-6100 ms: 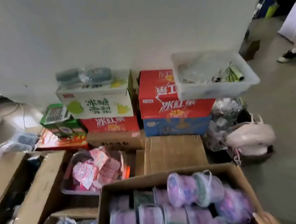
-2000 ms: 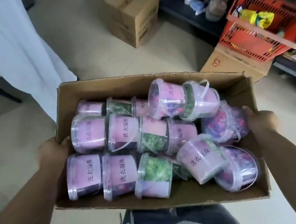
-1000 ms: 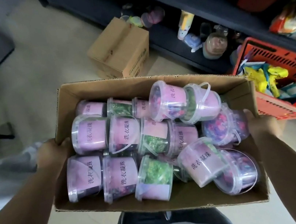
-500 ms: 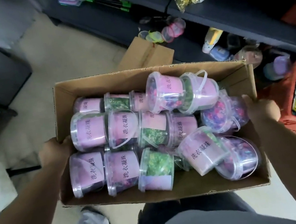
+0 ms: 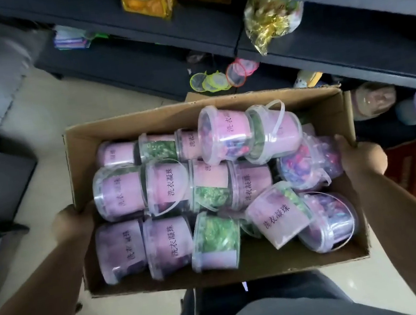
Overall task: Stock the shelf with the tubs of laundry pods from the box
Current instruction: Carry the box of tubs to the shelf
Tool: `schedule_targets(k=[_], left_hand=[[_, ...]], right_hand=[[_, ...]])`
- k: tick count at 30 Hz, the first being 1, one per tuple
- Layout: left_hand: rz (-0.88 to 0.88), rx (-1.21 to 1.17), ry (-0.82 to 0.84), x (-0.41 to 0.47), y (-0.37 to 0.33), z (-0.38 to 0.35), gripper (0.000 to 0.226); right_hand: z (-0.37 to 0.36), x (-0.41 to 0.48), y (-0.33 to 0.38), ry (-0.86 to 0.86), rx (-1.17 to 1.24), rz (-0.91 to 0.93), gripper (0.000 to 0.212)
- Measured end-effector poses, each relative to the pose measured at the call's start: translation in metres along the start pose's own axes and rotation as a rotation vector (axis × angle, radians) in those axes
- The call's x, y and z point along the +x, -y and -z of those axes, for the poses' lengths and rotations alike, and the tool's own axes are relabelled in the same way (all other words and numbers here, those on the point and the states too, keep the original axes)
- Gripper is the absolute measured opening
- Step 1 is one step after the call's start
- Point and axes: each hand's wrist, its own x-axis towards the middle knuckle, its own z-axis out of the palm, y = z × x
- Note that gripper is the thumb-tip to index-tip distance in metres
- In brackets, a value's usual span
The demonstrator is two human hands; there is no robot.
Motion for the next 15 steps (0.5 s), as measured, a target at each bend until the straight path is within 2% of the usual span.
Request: schedule_targets(k=[5,9,12,15], left_hand=[[-0.096,-0.026,0.052,0.052,-0.066,0.009,0.036],[-0.188,0.025,0.106,0.091,-0.110,0.008,0.046],[-0.259,0.048,0.142,0.130,-0.144,-0.003,0.040],[-0.311,0.050,0.202,0.170,-0.174,-0.017,0.056]], right_hand=[[-0.008,0.019,0.037,-0.037,0.015,-0.085,0.057],[-0.016,0.026,0.060,-0.062,0.001,-0.140,0.058],[-0.027,0.032,0.074,-0.085,-0.001,-0.216,0.061],[-0.044,0.036,0.082,-0.132,0.017,-0.318,0.061]])
